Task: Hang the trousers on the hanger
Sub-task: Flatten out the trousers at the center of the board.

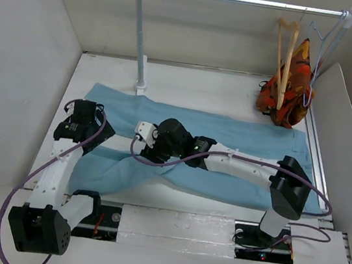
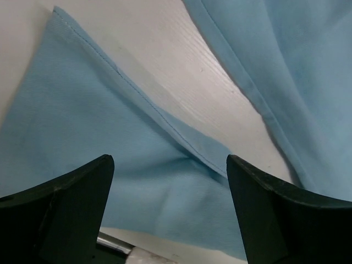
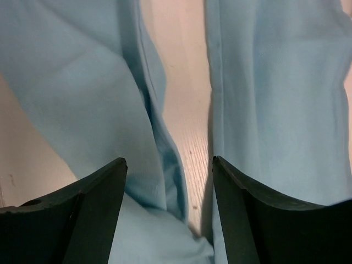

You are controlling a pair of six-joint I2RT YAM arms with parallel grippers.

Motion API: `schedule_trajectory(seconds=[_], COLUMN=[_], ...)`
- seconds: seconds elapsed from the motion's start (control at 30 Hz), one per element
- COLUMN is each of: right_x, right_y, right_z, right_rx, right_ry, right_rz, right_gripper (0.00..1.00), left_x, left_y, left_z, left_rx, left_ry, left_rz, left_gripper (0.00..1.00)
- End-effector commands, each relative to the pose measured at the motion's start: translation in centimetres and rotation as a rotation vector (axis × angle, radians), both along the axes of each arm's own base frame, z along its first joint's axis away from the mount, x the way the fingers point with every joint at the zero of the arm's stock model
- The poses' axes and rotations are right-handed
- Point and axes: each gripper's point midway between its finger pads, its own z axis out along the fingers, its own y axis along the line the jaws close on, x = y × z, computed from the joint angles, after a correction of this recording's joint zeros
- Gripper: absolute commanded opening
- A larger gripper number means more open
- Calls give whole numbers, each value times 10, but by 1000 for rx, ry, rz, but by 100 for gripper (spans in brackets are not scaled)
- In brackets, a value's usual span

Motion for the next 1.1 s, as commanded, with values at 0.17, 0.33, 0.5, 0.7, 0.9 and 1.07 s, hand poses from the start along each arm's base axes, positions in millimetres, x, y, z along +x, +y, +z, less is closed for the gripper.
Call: schedule_trajectory(seconds=[0.17, 0.33, 0.5, 0.7, 0.9, 1.07], right_x=[-4, -1, 7, 2, 10, 14], right_y=[-45, -85, -116, -139, -166, -177], right_z=[61, 67, 50, 57, 59, 53], right_rx=[125, 78, 42, 71, 66, 73], right_ry=[-27, -43, 10, 4, -4, 13], right_rz=[-115, -228, -305, -332, -413, -441], right_gripper=[69, 69, 68, 68, 68, 68], left_x=[22, 15, 16, 33, 75, 120], left_y=[-21, -12, 6, 27, 47, 62], left_z=[-37, -51, -64, -89, -47, -8], left_rx=[-198, -178, -117, 18, 139, 227], left_ry=[24, 45, 10, 98, 29, -41], left_rz=[196, 294, 404, 431, 383, 360], left_gripper=[76, 74, 72, 27, 0, 0])
